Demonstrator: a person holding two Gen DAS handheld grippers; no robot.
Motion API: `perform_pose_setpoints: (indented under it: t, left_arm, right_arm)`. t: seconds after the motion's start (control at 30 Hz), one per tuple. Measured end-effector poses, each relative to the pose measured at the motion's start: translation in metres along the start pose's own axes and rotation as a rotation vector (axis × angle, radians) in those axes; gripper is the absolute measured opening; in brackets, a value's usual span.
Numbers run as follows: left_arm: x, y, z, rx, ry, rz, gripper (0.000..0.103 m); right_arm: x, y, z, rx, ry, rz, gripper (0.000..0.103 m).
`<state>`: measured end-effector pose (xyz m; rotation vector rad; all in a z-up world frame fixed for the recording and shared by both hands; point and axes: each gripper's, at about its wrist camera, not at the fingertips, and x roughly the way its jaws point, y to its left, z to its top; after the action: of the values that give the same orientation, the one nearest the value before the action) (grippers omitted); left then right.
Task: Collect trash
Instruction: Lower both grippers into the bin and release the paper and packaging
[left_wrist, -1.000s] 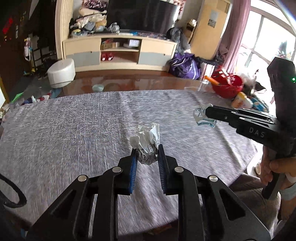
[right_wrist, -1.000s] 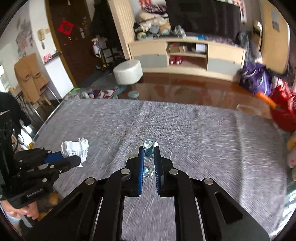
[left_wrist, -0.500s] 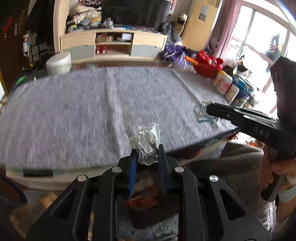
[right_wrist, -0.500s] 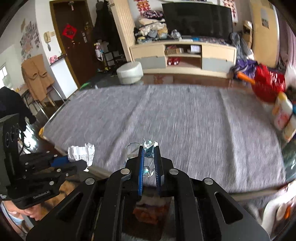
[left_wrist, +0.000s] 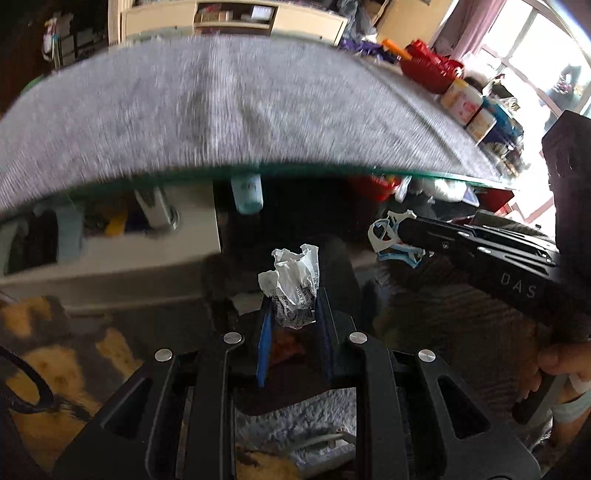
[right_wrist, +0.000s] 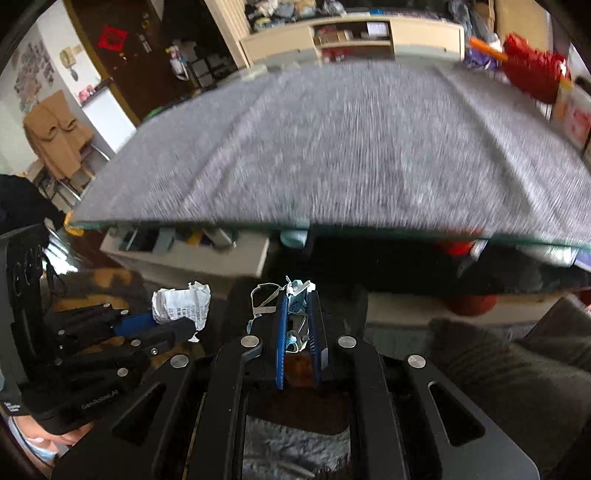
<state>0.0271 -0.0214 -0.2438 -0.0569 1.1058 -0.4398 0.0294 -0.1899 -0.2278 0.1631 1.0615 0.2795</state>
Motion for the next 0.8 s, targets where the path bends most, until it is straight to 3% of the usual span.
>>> perform_pose_setpoints:
  t: [0.3,0.5,0.63,0.7,0.8]
  left_arm:
    - [0.041,0.01,-0.018,-0.016,0.104,-0.018,0.02]
    - [0.051,0.015,-0.023,-0.04,0.127,0.004,0.023]
    - [0.053,0.016,-0.024,-0.044,0.135,0.011,0.026]
    - [0.053,0.016,-0.024,-0.042,0.136,0.014,0.032]
    - [0.051,0.016,-0.024,-0.046,0.132,0.019,0.039]
  right_arm:
    - [0.041,-0.012,-0.025,0.045,0.102,-0.011,0.012]
    - [0.049,-0.02,-0.028,0.06,0.134,-0.017,0.015]
    - [0.048,-0.021,-0.027,0.063,0.139,-0.007,0.016]
    - [0.049,-0.022,-0.026,0.069,0.142,-0.005,0.017]
    - [0.048,-0.026,-0.027,0.086,0.144,-0.008,0.024]
